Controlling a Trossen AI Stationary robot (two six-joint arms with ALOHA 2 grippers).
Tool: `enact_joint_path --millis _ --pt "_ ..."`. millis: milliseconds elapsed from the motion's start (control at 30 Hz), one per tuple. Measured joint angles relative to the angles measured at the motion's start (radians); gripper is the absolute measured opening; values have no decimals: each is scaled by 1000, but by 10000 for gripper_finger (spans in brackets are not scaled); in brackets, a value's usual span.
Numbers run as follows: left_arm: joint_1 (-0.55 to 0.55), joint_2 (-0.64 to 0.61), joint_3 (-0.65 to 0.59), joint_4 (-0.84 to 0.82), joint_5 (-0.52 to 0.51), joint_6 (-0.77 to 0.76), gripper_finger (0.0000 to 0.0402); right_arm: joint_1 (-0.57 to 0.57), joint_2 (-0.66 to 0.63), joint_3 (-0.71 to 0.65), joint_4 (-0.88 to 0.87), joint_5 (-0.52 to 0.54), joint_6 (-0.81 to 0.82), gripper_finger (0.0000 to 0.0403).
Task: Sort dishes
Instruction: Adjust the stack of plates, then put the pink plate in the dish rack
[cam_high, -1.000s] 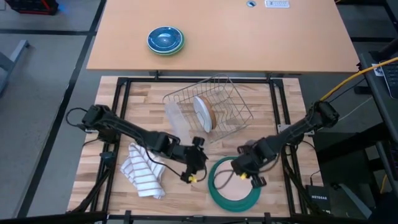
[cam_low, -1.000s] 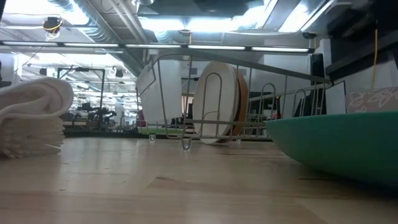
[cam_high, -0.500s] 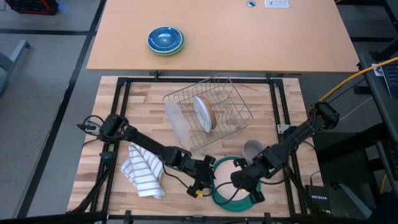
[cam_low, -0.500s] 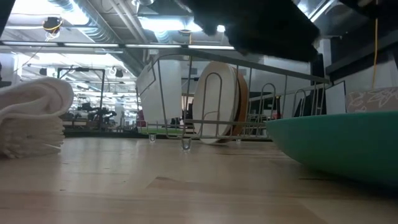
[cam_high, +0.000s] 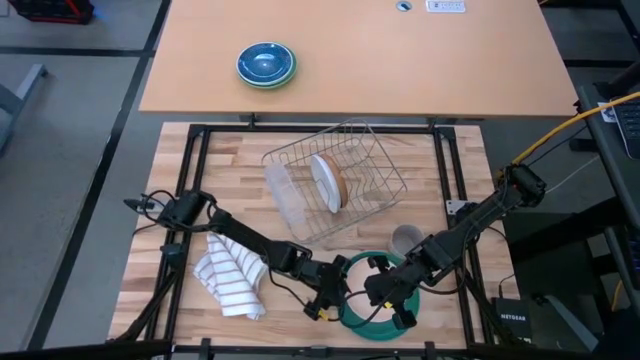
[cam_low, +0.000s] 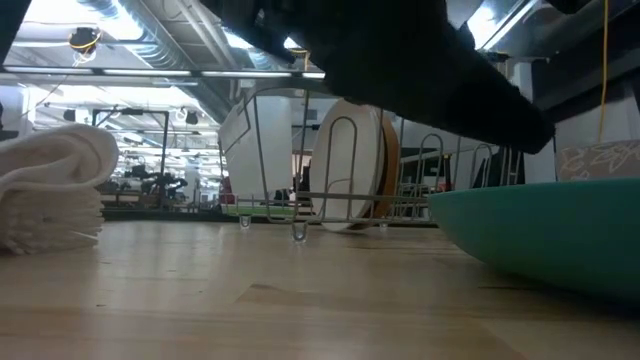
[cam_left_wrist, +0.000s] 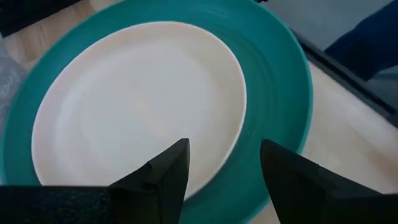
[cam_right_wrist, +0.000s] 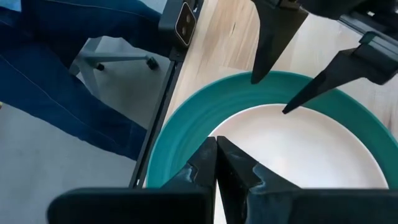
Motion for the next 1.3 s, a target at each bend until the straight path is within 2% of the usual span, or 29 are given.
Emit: enact_joint_path --millis 567,733,1133,1200,1300 --pt "-36 -1 1 -199 -7 14 186 0 0 0 -1 11 0 14" --pt "-61 -1 8 -216 -7 -9 186 0 0 0 -1 11 0 14" --pt "-71 0 89 -213 -49 52 186 0 0 0 -2 44 2 14" --pt "-71 0 98 -216 -76 56 186 0 0 0 -2 81 49 14" --pt "-70 0 108 -215 -118 58 186 0 0 0 -16 159 215 14"
